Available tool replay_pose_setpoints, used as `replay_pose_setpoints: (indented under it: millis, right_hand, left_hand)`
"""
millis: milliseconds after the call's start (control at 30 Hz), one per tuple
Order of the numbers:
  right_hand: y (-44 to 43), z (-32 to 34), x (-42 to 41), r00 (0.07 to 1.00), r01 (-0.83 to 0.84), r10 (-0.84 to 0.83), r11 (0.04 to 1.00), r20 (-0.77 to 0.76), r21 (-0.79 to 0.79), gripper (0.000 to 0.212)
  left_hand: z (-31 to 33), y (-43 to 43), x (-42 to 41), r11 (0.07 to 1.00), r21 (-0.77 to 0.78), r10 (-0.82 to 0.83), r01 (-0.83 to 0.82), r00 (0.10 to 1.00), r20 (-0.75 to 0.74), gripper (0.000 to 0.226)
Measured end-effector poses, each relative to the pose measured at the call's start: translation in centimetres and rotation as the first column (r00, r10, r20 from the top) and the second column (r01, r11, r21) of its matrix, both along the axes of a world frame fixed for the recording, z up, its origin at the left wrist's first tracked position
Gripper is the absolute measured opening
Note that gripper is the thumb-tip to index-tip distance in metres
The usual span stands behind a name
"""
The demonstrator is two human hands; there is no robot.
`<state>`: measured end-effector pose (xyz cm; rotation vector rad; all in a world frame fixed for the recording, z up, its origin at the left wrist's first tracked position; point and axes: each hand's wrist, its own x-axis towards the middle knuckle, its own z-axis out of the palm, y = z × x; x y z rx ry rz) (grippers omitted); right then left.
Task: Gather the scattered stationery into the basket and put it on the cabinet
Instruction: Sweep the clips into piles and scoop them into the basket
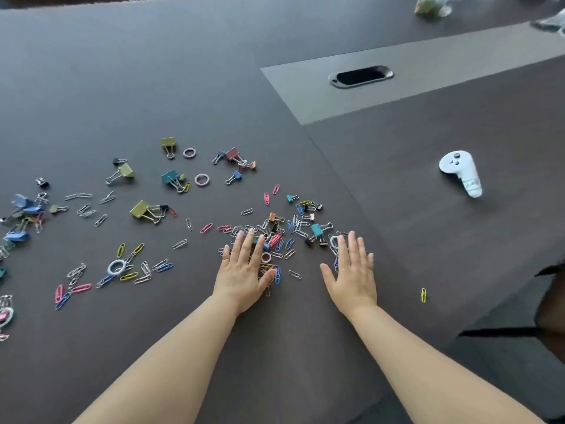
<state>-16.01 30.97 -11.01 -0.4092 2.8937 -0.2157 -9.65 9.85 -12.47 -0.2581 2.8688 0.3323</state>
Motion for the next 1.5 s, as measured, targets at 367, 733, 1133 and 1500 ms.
replay_pose_setpoints:
  millis: [367, 733, 1133, 1500]
  right_hand:
    - [9.7, -0.7, 0.9, 0.871, 0.484, -0.487, 0.873, 0.058, 0.067, 0.078]
    - [1.7, -1.2, -1.7, 0.987, -0.112, 0.113, 0.994, 0.113, -0.014, 0.106]
    - [-4.2, -1.3, -8.0, 0.966, -0.254, 0.252, 0.966, 0.047, 0.036, 0.098]
    - [-7.5, -1.9, -12.3, 0.917, -0.395, 0.385, 0.91, -0.102, -0.124, 0.063]
  left_hand:
    - [0.2, 5.3, -3.3, 0.996, -0.047, -0.072, 0.072, 0.997, 0.003, 0.07]
    - [0.5, 0.8, -3.2, 0.988, 0.057, 0.152, -0.146, 0.981, -0.119, 0.065]
    - [-0.3, -0.4, -3.1, 0.994, -0.095, 0.047, -0.045, 0.999, 0.015, 0.084]
    - [-1.1, -3.2, -6.1, 0.983, -0.095, 0.119, -0.157, 0.939, -0.322, 0.053]
